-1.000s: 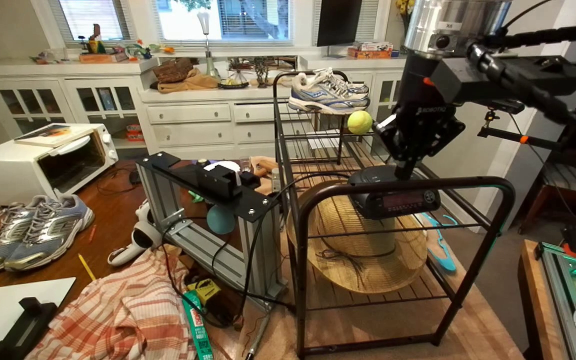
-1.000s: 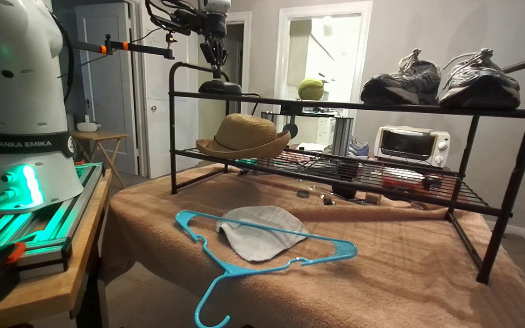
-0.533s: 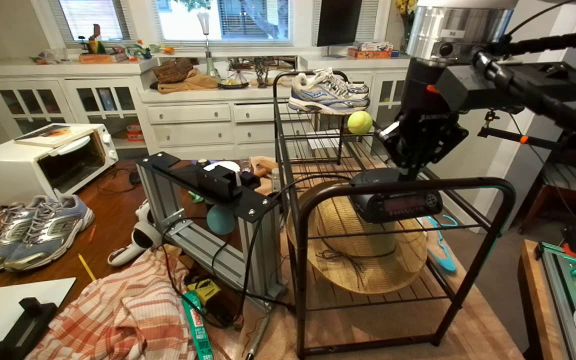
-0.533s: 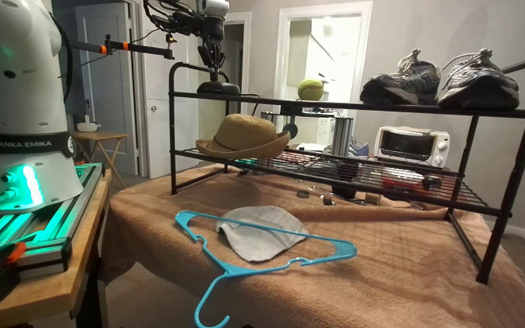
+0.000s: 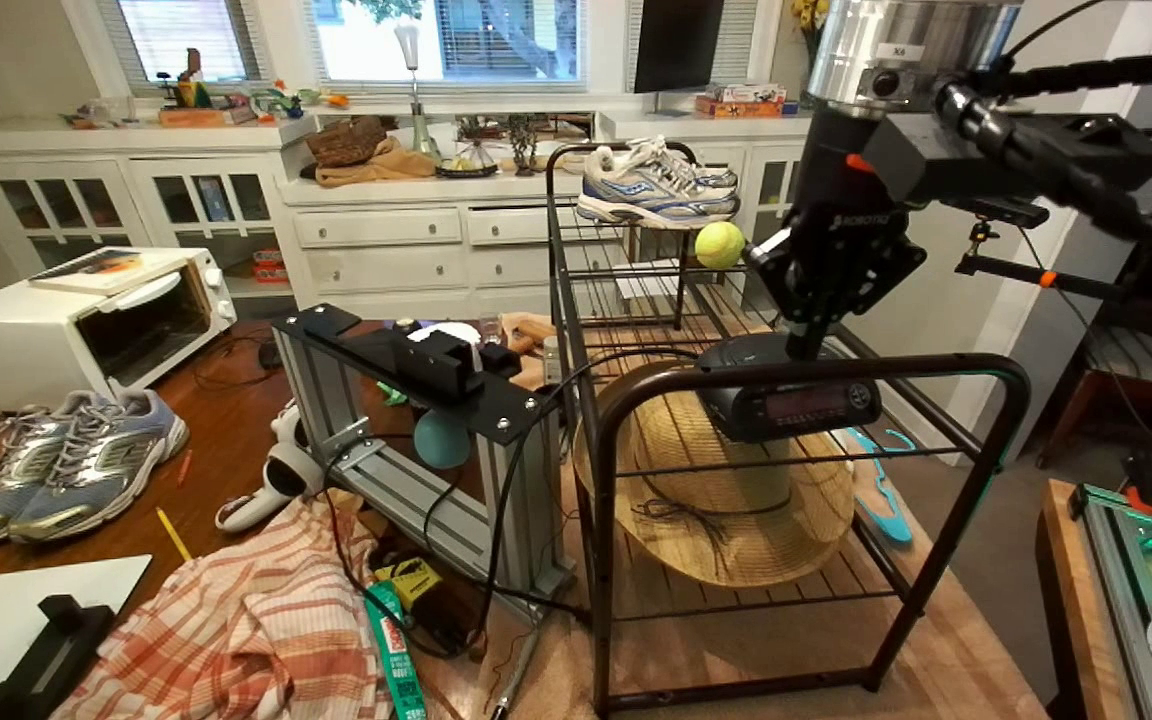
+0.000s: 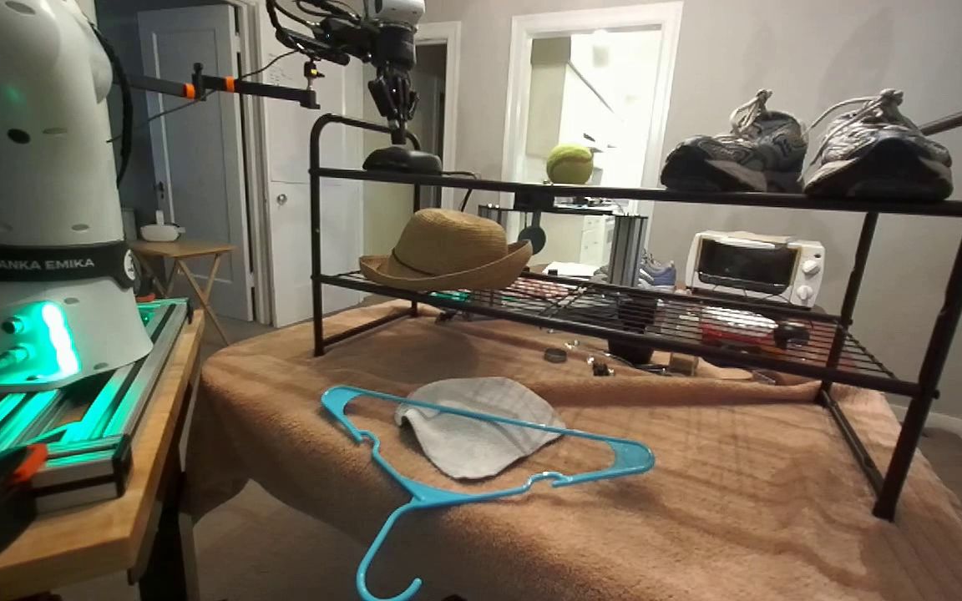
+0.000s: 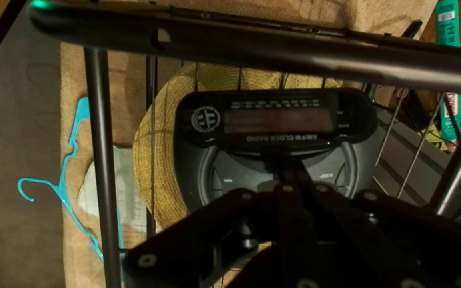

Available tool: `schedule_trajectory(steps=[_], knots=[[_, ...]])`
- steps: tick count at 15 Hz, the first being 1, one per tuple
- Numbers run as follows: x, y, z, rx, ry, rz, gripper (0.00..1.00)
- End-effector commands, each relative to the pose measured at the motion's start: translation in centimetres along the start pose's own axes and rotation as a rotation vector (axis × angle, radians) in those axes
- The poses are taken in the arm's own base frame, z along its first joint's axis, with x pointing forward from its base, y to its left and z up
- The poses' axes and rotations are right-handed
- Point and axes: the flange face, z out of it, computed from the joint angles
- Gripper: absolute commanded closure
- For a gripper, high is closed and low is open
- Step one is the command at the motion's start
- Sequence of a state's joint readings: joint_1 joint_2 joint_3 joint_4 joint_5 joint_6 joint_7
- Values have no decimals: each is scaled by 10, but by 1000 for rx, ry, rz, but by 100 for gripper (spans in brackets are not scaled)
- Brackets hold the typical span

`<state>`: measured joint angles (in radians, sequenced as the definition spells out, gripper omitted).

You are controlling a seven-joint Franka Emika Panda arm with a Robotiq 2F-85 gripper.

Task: Press the top of the black object

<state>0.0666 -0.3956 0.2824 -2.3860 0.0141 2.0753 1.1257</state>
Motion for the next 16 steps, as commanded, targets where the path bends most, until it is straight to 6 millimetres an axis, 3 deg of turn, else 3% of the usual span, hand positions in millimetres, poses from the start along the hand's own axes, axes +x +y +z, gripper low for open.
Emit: schedule_trajectory(steps=[1,5,6,8,13,16], knots=[[9,1,-10,28,13,16,100],[13,6,-18,2,14,3,100],[12,8,-26,-13,10,-15,74],[2,18,-55,-33,-87,-136,67],[-7,59,-145,-25,-169,-401,29],[-5,85,-180,-33,-173,-567,7]])
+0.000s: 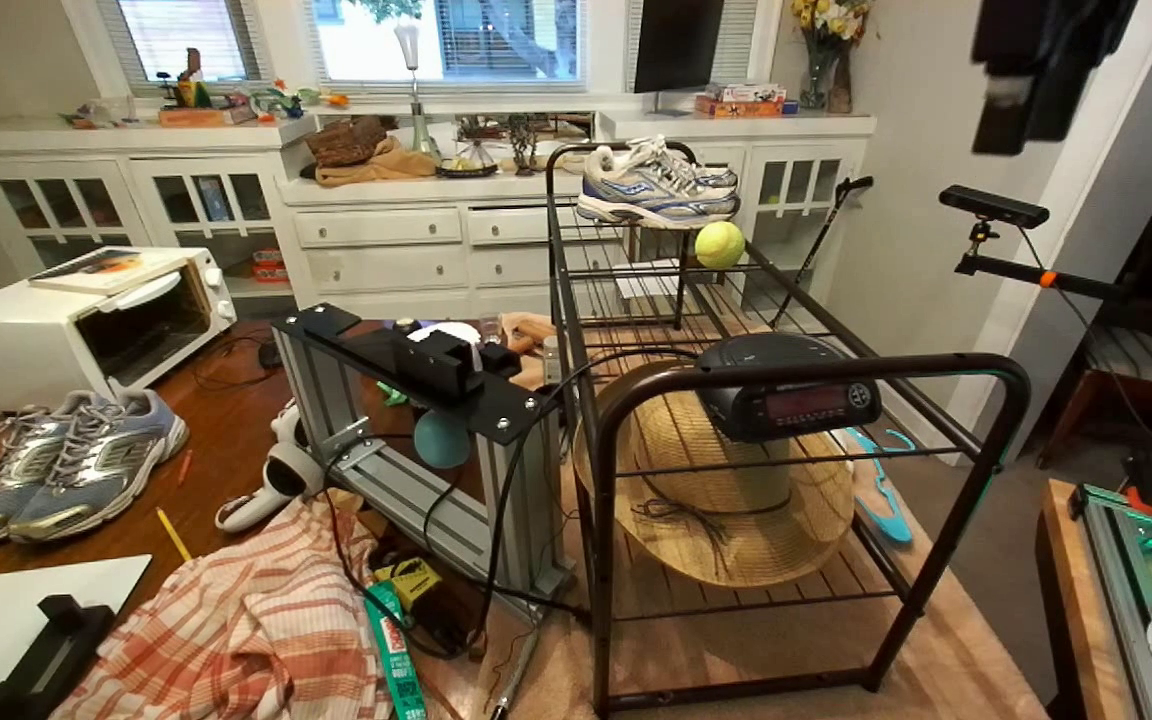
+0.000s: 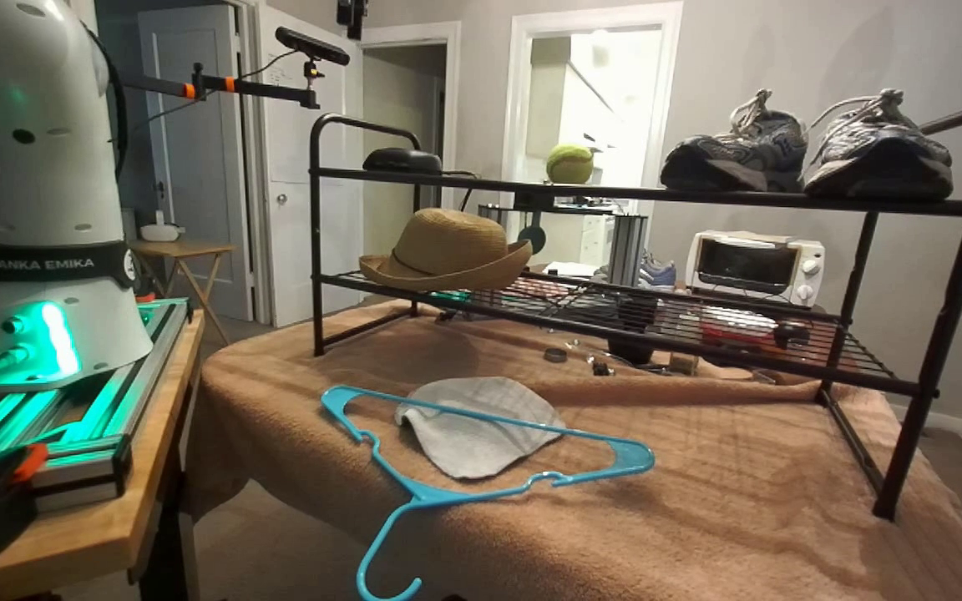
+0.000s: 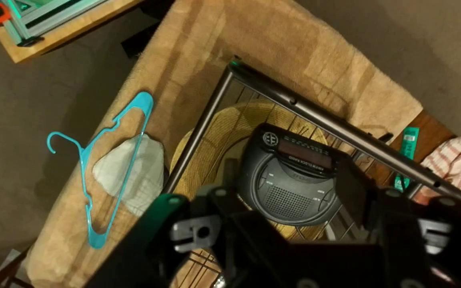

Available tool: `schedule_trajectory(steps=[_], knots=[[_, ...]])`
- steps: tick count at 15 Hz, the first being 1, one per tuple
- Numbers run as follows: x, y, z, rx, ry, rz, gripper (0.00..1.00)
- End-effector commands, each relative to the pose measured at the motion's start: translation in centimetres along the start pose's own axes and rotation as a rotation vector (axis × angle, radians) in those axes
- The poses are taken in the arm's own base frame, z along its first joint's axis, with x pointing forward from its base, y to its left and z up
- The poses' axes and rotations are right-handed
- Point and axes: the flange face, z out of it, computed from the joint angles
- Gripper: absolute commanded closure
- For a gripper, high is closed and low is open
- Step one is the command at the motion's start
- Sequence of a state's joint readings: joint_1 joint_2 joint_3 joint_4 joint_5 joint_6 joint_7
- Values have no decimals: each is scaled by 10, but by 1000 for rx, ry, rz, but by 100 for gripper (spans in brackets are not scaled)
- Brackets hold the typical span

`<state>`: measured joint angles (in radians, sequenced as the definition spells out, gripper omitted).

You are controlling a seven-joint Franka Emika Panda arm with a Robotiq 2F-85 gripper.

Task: Press the top of the black object

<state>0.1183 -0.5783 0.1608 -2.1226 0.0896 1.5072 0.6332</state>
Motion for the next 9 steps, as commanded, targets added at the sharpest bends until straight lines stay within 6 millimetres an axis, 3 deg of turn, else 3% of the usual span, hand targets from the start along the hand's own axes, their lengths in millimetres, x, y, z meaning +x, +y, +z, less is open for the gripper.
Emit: schedule_trajectory(steps=[1,6,7,9], knots=[[-15,26,-30,-5,-23,-200,1],[-27,45,-43,6,-68,-474,0],[-23,40,-41,6,-37,-383,0],[-23,43,-43,8,-44,-436,0]])
